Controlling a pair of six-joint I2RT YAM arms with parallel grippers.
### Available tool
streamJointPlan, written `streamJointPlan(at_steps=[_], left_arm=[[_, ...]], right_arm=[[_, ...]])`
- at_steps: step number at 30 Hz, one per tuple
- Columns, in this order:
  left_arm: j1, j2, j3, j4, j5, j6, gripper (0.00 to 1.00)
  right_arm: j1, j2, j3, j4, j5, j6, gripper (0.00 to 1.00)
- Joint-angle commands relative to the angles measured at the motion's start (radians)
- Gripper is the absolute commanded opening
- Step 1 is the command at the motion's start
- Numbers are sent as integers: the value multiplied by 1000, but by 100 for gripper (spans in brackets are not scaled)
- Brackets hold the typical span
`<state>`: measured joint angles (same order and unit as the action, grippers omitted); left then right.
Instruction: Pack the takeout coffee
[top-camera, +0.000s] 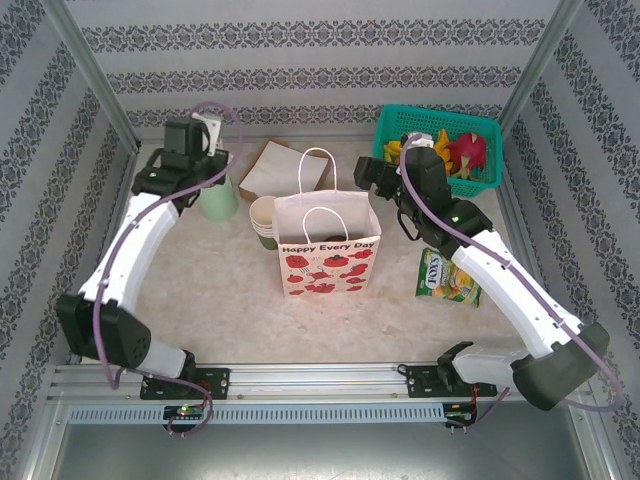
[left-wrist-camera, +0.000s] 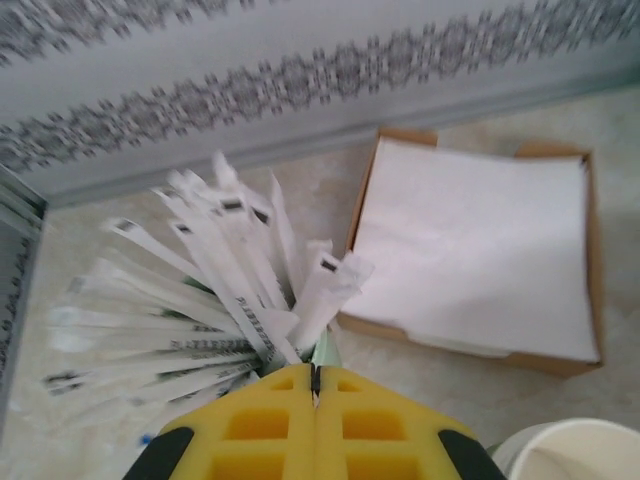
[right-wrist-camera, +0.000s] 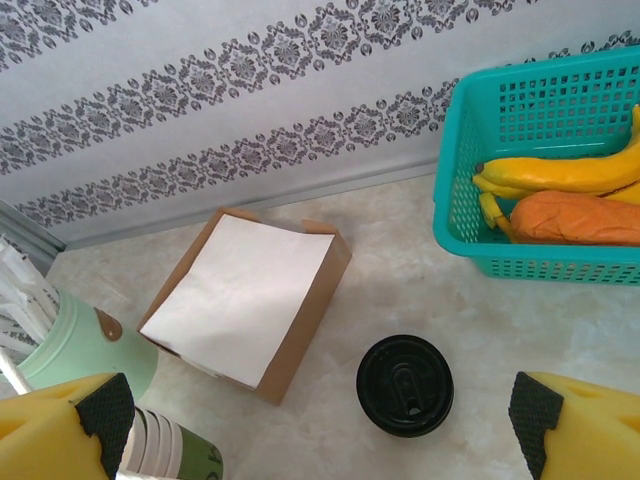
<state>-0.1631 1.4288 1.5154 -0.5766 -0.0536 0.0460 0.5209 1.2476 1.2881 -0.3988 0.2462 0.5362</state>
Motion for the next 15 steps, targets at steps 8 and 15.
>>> streamJointPlan(at_steps=[8, 15], left_arm=[[7, -319, 227, -225, 175, -167, 0], [7, -353, 350, -229, 530, -281, 0]], right_arm=[[-4, 79, 67, 56, 3, 7, 98], [-4, 124, 102, 53, -28, 5, 98]])
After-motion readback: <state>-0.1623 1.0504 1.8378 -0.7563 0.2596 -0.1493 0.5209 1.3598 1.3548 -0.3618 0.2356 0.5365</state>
